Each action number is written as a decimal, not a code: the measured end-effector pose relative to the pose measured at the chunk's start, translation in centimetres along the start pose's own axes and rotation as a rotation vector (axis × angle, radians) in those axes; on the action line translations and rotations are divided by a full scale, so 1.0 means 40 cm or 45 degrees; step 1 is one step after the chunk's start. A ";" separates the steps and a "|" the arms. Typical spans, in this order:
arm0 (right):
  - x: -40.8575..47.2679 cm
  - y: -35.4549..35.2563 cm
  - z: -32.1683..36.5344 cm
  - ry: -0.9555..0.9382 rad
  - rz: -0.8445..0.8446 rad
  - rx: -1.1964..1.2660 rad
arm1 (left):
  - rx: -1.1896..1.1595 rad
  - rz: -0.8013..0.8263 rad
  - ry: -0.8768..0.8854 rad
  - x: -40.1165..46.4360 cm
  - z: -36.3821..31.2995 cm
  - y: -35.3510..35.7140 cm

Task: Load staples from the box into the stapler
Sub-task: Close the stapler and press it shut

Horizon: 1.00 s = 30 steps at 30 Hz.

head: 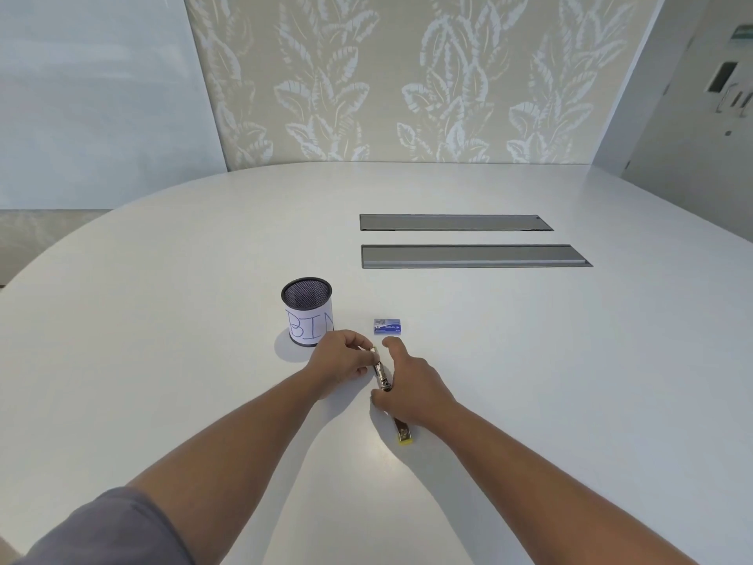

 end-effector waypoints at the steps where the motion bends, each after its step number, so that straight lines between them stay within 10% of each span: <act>1: -0.005 0.000 0.003 0.019 0.011 -0.043 | 0.001 -0.002 -0.002 0.000 0.000 0.000; 18: -0.028 -0.056 0.043 0.008 0.059 -0.233 | 0.030 -0.049 -0.016 -0.004 -0.003 0.001; 30: 0.008 -0.067 0.025 -0.140 -0.135 0.261 | 0.059 -0.039 0.013 -0.004 0.008 -0.007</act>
Point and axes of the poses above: each hand's wrist, its own x-axis towards the middle knuckle, its own y-axis out of the palm, z = x × y, the point moved 5 cm from there along x, towards the middle knuckle, and after that the axes turned 7 degrees about z, right-handed, at the moved point
